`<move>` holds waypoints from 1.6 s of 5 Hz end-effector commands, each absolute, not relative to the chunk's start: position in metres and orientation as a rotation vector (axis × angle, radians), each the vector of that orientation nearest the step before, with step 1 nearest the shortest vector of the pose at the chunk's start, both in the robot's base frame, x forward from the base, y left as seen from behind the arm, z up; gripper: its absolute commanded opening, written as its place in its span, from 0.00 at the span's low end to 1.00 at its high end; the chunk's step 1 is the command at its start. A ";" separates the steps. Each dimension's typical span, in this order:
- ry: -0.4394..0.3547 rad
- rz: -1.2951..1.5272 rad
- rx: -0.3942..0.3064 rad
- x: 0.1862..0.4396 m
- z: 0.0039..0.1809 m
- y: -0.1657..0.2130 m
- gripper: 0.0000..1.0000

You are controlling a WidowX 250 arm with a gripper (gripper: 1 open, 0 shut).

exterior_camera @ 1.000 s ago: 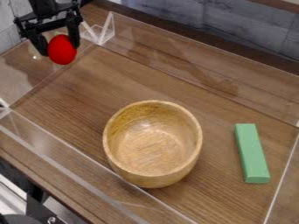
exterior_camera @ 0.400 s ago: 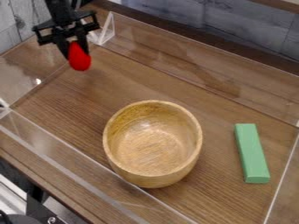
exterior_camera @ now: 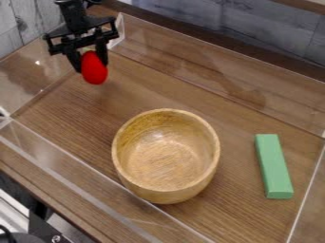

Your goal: Move the red fruit to the left

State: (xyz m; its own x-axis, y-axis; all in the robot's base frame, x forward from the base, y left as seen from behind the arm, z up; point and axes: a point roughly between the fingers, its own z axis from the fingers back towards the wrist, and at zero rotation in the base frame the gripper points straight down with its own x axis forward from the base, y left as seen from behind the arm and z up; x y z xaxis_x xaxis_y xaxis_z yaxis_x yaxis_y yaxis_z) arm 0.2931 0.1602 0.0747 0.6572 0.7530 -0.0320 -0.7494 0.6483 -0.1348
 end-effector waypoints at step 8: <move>-0.098 0.778 -0.113 0.360 0.079 0.170 1.00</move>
